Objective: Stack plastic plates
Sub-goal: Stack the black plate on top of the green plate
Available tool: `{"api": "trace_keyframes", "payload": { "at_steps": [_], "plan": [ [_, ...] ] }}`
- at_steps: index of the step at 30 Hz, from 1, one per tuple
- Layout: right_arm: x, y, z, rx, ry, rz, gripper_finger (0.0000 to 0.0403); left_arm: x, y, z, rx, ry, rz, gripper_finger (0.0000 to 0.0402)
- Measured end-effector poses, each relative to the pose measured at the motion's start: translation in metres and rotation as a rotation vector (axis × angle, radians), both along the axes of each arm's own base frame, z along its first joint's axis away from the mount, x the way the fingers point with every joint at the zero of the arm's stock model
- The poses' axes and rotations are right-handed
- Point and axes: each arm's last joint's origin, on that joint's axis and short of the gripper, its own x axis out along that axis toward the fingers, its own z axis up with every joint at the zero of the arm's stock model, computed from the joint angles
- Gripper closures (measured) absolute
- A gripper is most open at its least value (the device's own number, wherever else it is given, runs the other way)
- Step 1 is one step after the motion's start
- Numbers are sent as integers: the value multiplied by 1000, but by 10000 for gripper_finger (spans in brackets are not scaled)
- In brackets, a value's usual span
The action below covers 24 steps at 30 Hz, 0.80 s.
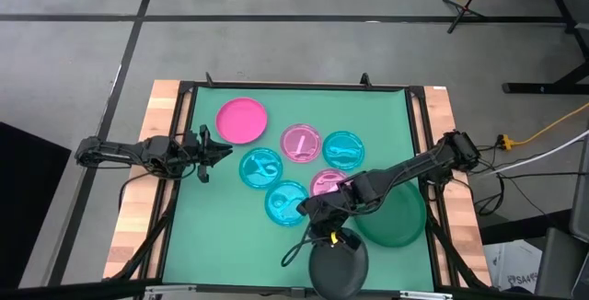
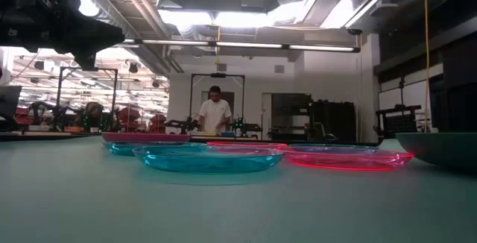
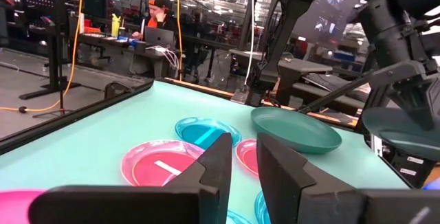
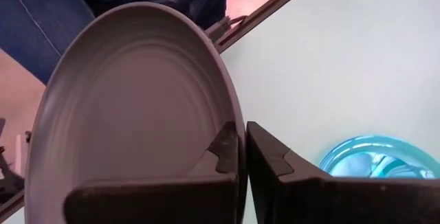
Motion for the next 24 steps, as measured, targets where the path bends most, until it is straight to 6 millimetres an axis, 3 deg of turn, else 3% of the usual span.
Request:
{"api": "trace_keyframes", "payload": {
  "at_steps": [24],
  "plan": [
    [-26,-8,3,-124,227,48,402,0,0,0,0,0,0,340]
  ]
}}
